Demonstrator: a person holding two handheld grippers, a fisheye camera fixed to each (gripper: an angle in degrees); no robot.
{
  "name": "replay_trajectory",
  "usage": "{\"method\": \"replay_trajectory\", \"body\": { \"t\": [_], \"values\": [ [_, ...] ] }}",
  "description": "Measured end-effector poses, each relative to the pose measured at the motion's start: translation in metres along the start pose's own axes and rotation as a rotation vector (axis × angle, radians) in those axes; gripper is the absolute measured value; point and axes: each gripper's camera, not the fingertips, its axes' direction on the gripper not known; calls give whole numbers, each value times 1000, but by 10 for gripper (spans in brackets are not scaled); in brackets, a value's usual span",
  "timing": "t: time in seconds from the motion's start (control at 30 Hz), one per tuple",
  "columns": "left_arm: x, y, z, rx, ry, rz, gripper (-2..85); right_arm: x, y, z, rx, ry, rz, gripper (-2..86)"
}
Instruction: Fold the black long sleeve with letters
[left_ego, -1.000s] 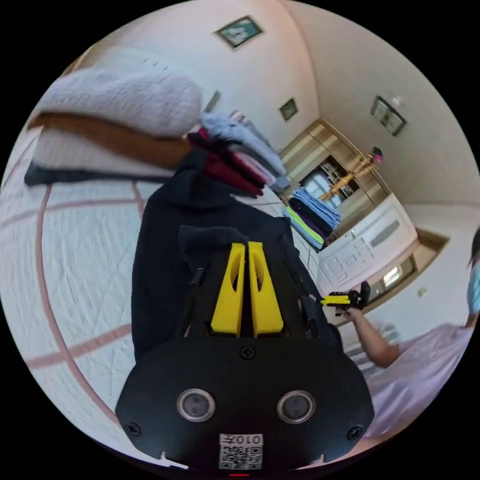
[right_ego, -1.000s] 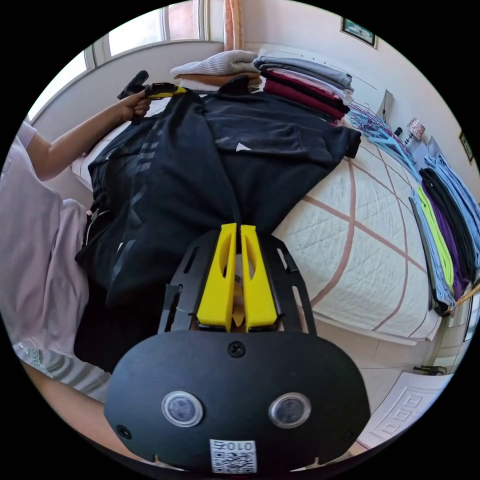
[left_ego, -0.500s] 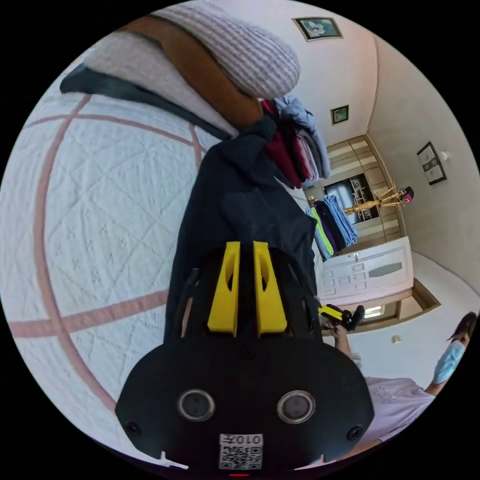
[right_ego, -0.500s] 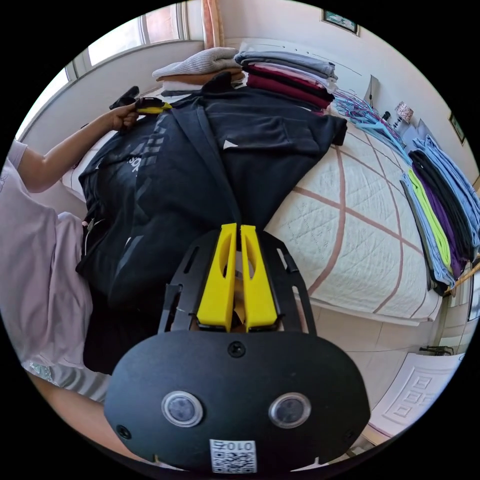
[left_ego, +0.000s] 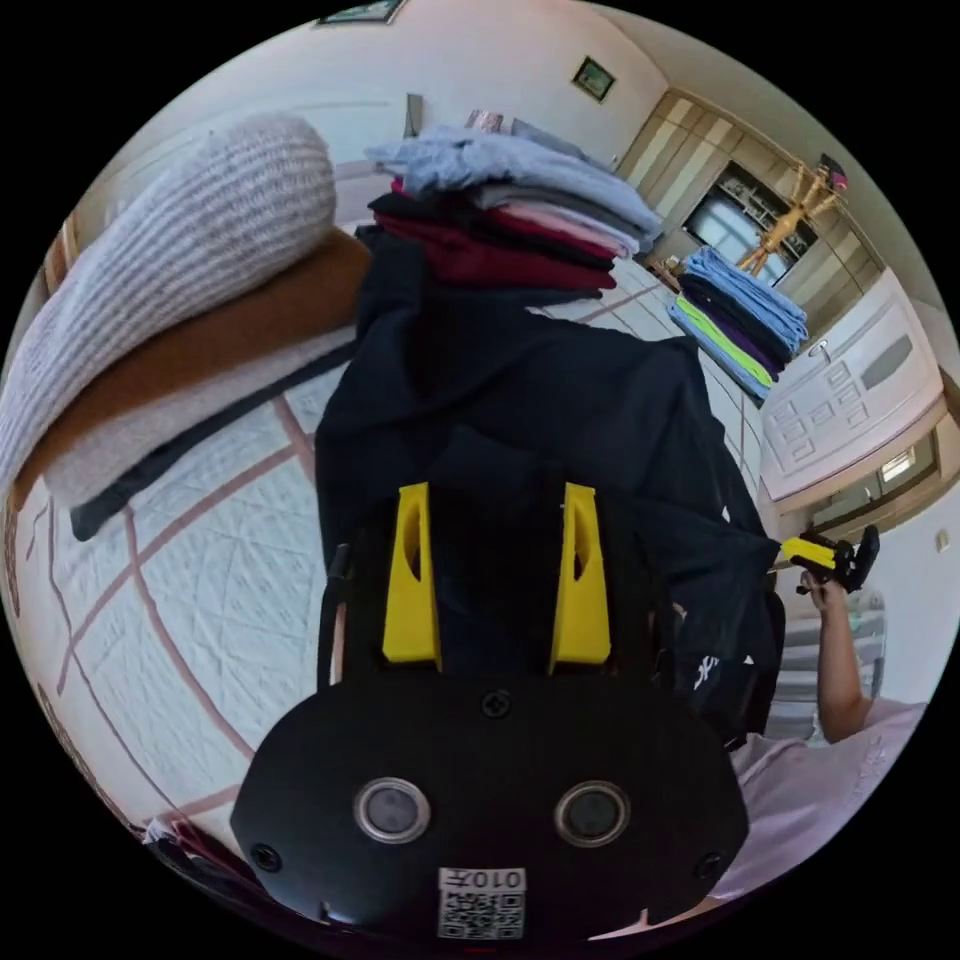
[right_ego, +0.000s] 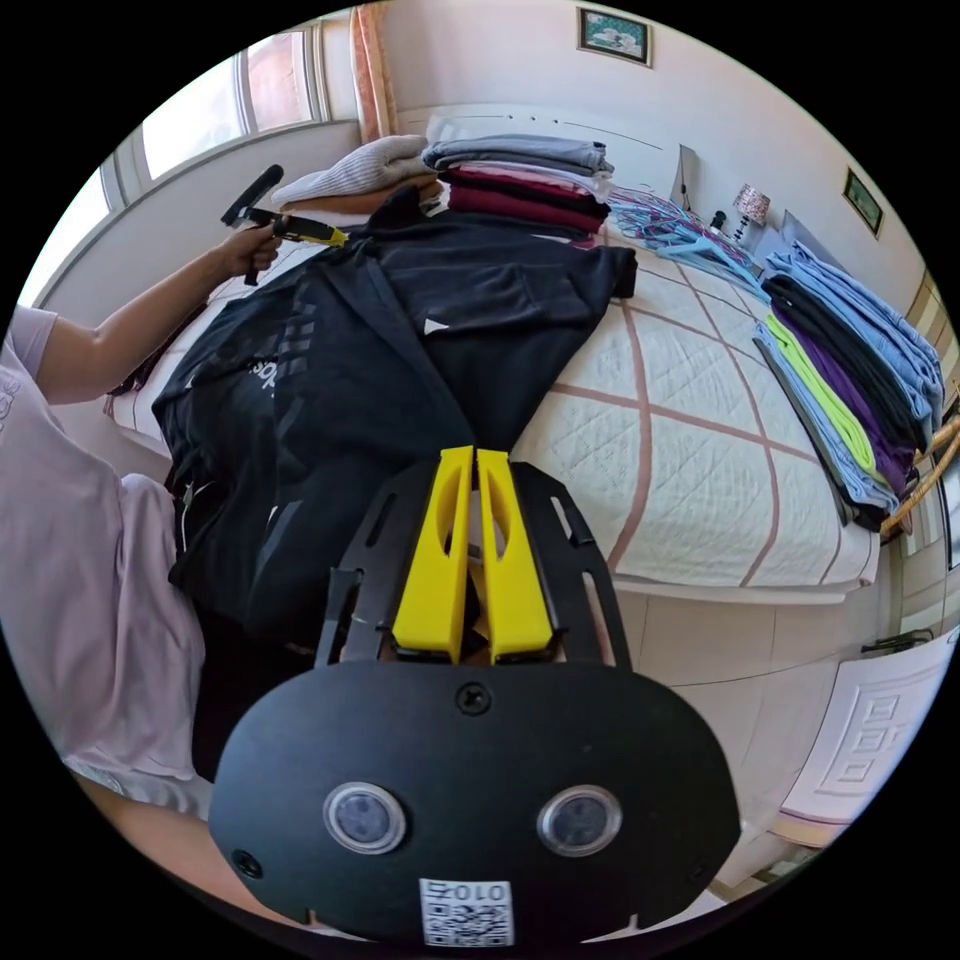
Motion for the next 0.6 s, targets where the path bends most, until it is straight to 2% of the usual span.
{"method": "replay_trajectory", "body": {
  "t": [0.03, 0.23, 0.43, 0.5, 0.57, 0.6],
  "values": [
    [2, -10, 11, -31, 40, -27, 131, -1, 0, 0, 1, 2, 5, 20],
    [35, -15, 20, -29, -109, -27, 80, -11, 4, 6, 20, 9, 19, 22],
    [46, 11, -27, 195, -160, -125, 49, -2, -1, 27, -45, 116, 112, 22],
    [48, 7, -17, 167, -124, -107, 52, 6, -6, 33, -49, 102, 150, 22],
    [56, -3, 12, 11, -63, -49, 65, 7, -9, 30, -22, 96, 165, 22],
    [59, -2, 14, -2, -71, -48, 69, 5, -10, 27, -3, 93, 172, 23]
  ]
}}
